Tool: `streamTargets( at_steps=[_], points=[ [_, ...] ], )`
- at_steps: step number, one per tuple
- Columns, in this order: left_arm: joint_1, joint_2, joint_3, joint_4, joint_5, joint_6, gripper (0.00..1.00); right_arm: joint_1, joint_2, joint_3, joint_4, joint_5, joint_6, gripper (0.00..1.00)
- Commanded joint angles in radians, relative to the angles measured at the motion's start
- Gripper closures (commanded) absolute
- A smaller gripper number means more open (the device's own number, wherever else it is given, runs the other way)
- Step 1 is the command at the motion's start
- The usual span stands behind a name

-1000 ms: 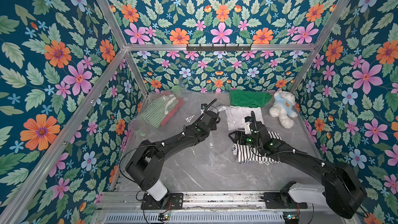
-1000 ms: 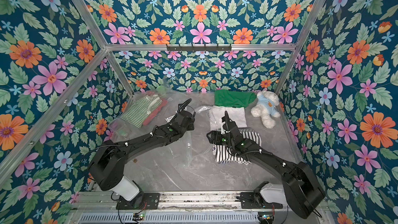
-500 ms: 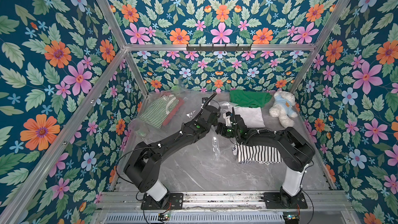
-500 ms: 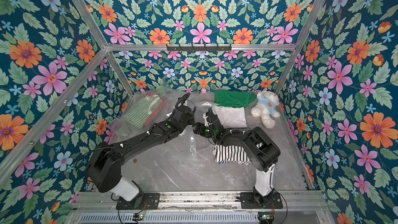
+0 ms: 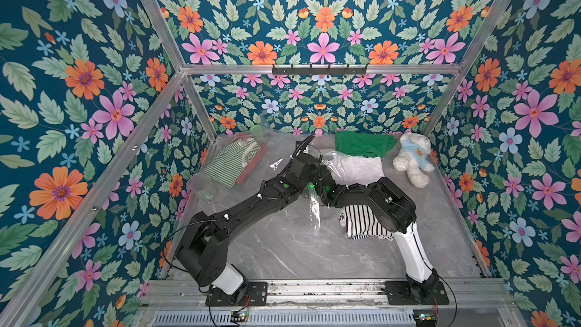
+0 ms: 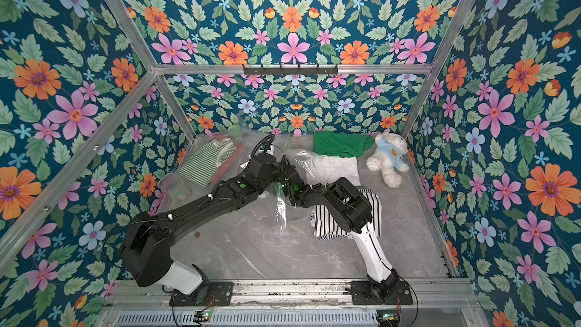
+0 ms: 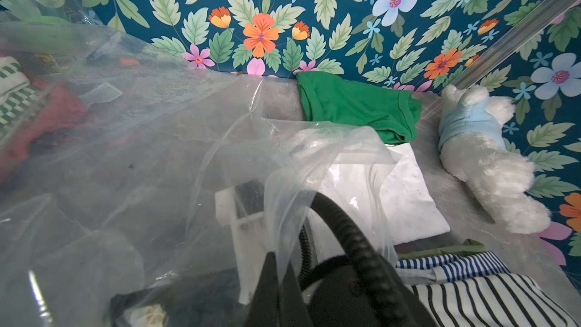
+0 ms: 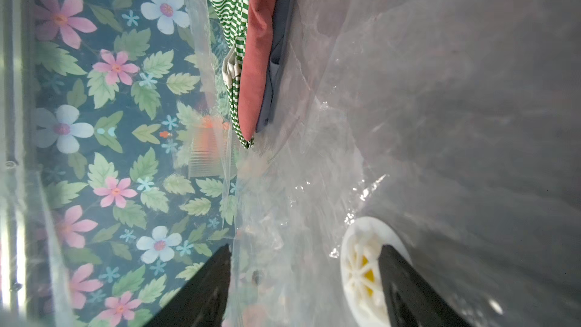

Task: Take the tank top out of the vacuum bag
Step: Take out the tank top from the vacuum bag.

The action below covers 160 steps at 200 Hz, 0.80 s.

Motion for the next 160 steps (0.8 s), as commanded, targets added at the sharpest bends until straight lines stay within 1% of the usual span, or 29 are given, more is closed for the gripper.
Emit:
streamTargets(
  at_steps=[1, 30, 76, 119, 130, 146, 154, 160],
  points=[
    [0.000, -0.024, -0.007, 0.042, 0.018, -0.006, 1.00, 0.004, 0.057, 0.078, 0.036, -0.069, 0.075, 0.24],
    [-0.001, -0.038, -0.018, 0.046, 0.031, -0.013, 1.00, 0.008, 0.128, 0.186, -0.001, -0.095, 0.094, 0.24],
    [-0.002, -0.040, -0.014, 0.044, 0.058, -0.018, 1.00, 0.014, 0.221, 0.342, -0.010, -0.129, 0.129, 0.25],
    [-0.004, -0.055, -0.023, 0.062, 0.113, -0.028, 1.00, 0.026, 0.308, 0.535, -0.118, -0.179, 0.107, 0.25],
    [-0.004, -0.064, -0.030, 0.060, 0.105, -0.026, 1.00, 0.029, 0.314, 0.543, -0.122, -0.179, 0.108, 0.25],
    [-0.004, -0.085, -0.045, 0.054, 0.076, -0.017, 1.00, 0.033, 0.293, 0.509, -0.122, -0.166, 0.090, 0.25],
    [-0.004, -0.098, -0.058, 0.051, 0.051, -0.010, 0.93, 0.033, 0.278, 0.488, -0.127, -0.157, 0.075, 0.25],
    [-0.004, -0.110, -0.067, 0.048, 0.033, -0.002, 0.90, 0.033, 0.267, 0.475, -0.135, -0.151, 0.063, 0.25]
  ],
)
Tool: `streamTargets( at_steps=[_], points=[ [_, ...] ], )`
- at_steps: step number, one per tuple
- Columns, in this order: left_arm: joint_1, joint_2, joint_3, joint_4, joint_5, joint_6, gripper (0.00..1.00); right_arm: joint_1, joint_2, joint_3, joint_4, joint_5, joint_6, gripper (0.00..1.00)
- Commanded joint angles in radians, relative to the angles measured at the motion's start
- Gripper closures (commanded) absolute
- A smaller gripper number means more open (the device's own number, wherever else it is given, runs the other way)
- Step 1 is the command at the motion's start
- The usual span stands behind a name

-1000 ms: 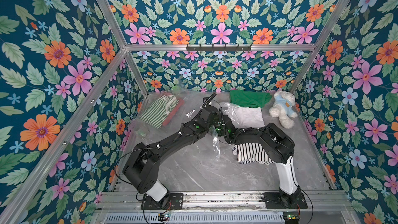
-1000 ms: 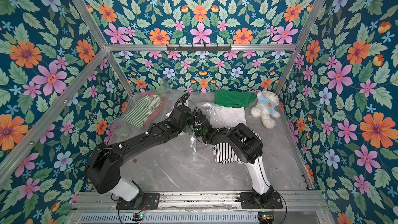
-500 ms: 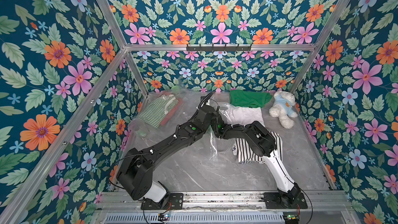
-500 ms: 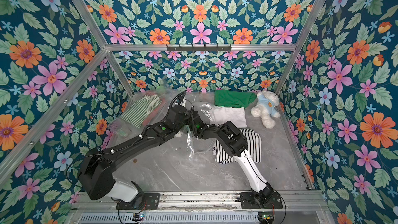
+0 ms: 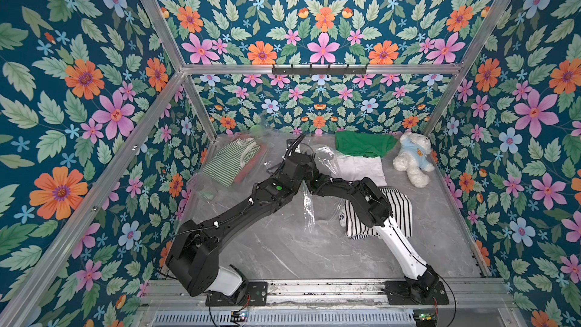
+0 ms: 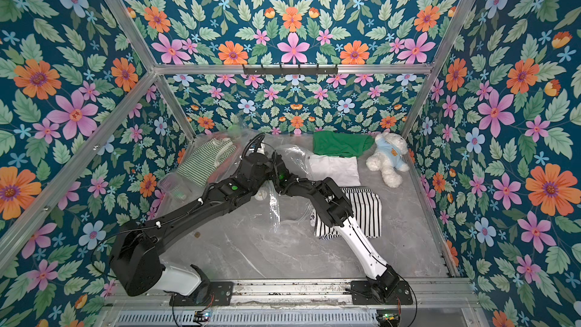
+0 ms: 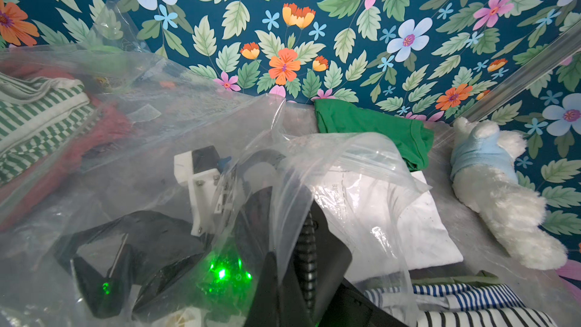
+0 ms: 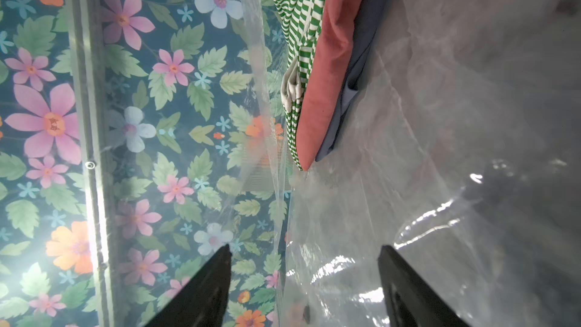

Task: Take the tank top out of the vacuum bag
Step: Take out the tank top from the vacuum bag.

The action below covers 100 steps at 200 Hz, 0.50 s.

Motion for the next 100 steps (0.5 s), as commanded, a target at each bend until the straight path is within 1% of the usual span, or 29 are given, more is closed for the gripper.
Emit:
streamTargets(
  at_steps=[1, 16, 23, 28, 43, 61, 69, 100],
  points=[
    [-0.011, -0.030, -0.022, 0.037, 0.083, 0.009, 0.90, 0.018, -0.032, -0.035, -0.084, 0.004, -0.035, 0.25],
    [-0.009, -0.057, -0.038, 0.019, 0.045, 0.028, 0.89, 0.018, -0.043, -0.040, -0.110, 0.013, -0.061, 0.25],
    [-0.008, -0.072, -0.048, 0.018, 0.035, 0.035, 0.93, 0.017, -0.042, -0.032, -0.121, 0.014, -0.067, 0.25],
    [-0.009, -0.082, -0.056, 0.021, 0.031, 0.038, 1.00, 0.017, -0.036, -0.022, -0.132, 0.014, -0.071, 0.25],
    [-0.009, -0.106, -0.076, 0.026, 0.031, 0.040, 1.00, 0.018, -0.007, 0.026, -0.151, 0.011, -0.066, 0.25],
    [-0.008, -0.114, -0.075, 0.028, 0.077, 0.048, 1.00, 0.025, 0.019, 0.066, -0.160, 0.010, -0.056, 0.25],
    [-0.011, -0.116, -0.075, 0.035, 0.115, 0.048, 1.00, 0.029, 0.022, 0.070, -0.165, 0.013, -0.058, 0.25],
    [-0.026, -0.108, -0.087, 0.113, 0.225, 0.032, 1.00, 0.034, 0.028, 0.075, -0.181, 0.017, -0.068, 0.26]
  ],
)
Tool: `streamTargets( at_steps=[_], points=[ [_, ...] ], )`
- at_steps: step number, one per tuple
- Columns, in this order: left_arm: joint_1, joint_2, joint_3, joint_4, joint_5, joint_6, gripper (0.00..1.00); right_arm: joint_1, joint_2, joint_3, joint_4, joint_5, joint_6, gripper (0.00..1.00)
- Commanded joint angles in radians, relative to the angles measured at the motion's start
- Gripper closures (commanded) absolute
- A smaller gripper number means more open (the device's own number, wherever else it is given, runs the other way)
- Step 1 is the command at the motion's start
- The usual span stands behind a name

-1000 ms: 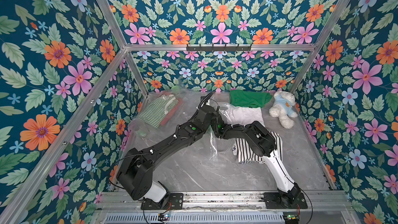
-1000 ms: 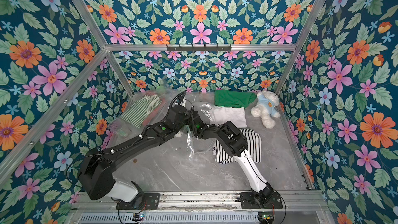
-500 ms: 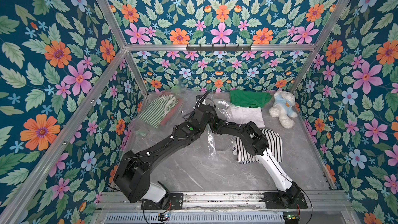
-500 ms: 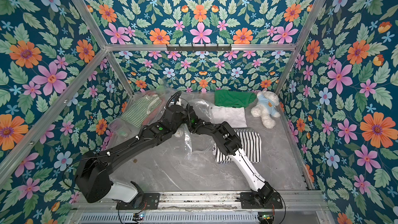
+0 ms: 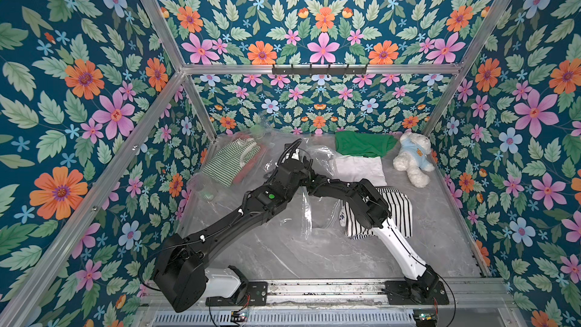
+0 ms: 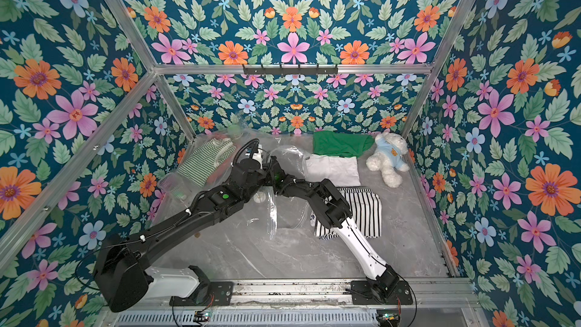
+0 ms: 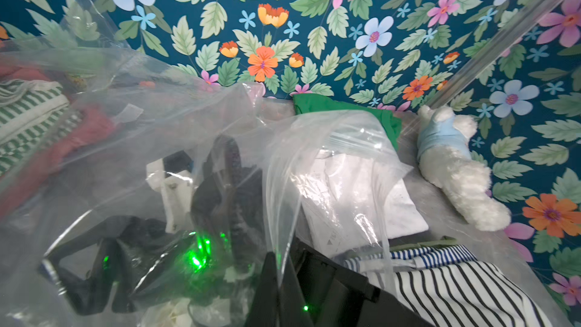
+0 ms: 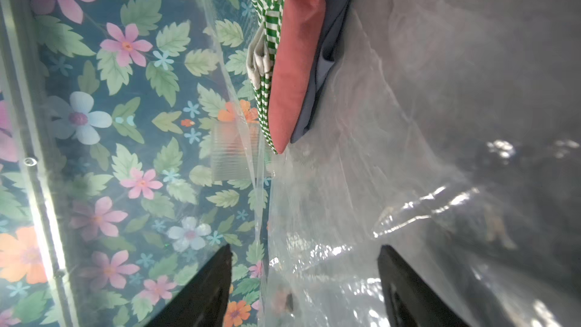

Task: Take the tank top out of the vacuum bag
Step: Take out the tank top from the vacuum bag.

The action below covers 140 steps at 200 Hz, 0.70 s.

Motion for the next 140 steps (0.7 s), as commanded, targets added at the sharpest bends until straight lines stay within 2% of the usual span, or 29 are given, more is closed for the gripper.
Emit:
streamTargets(
  at_steps=[1, 52, 110, 140],
  points=[
    [-0.016, 0.006, -0.003, 0.091, 0.145, -0.001, 1.00, 0.006, 0.010, 0.012, -0.025, 0.006, -0.007, 0.26],
    [-0.091, 0.055, 0.059, 0.135, 0.216, 0.034, 1.00, 0.006, 0.069, 0.142, -0.129, -0.014, -0.039, 0.26],
    [-0.092, 0.033, 0.065, 0.148, 0.261, 0.045, 1.00, 0.011, 0.215, 0.415, -0.223, -0.040, -0.019, 0.26],
    [-0.095, 0.054, 0.073, 0.177, 0.339, 0.006, 1.00, 0.016, 0.318, 0.611, -0.281, -0.043, -0.001, 0.26]
  ],
)
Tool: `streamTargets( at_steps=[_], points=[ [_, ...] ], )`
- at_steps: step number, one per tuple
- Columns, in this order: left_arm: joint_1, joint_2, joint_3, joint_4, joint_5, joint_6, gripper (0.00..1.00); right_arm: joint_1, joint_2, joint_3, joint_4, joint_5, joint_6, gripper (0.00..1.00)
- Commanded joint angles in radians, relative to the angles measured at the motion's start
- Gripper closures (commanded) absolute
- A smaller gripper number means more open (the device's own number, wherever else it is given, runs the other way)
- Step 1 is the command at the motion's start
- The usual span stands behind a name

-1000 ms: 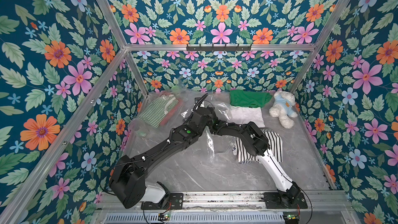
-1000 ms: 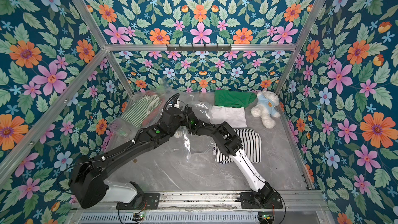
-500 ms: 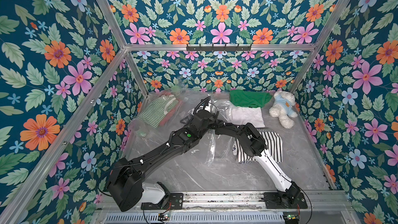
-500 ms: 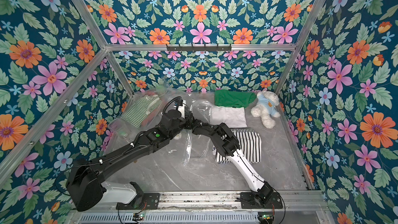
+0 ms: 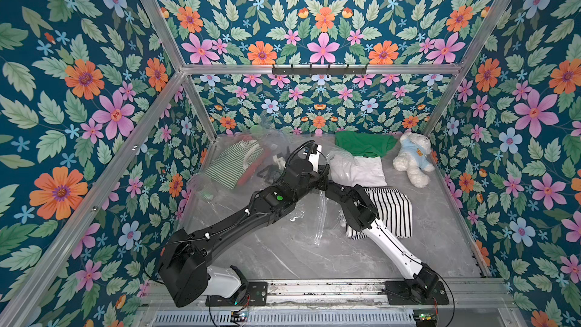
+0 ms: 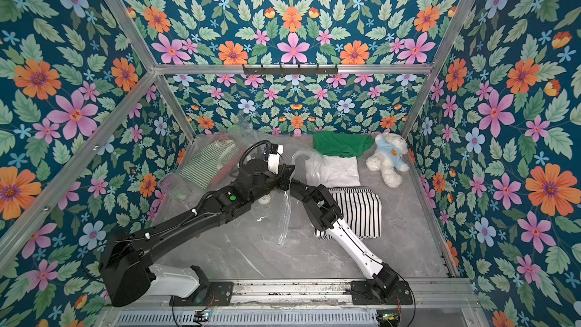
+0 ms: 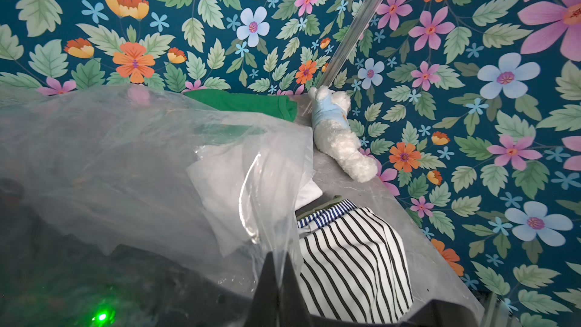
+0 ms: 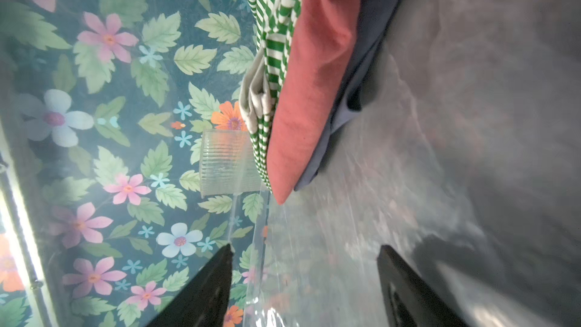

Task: Take the tank top out of the vacuum bag
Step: Take out the tank top from the vacuum bag.

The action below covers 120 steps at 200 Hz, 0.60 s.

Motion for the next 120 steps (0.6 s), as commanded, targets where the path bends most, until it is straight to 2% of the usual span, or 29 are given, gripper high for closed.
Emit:
streamTargets(
  at_steps=[1, 25, 64, 120],
  points=[
    [-0.005, 0.012, 0.012, 0.073, 0.092, -0.020, 1.00, 0.004, 0.060, 0.120, -0.053, -0.011, 0.029, 0.26],
    [-0.015, 0.017, 0.018, 0.091, 0.124, -0.027, 1.00, 0.004, 0.111, 0.199, -0.055, 0.013, 0.052, 0.26],
    [-0.024, 0.017, 0.024, 0.128, 0.205, -0.033, 1.00, 0.006, 0.134, 0.198, 0.008, 0.039, 0.102, 0.28],
    [-0.067, 0.053, 0.064, 0.185, 0.329, -0.038, 1.00, 0.009, 0.142, 0.196, 0.008, 0.057, 0.107, 0.28]
  ],
)
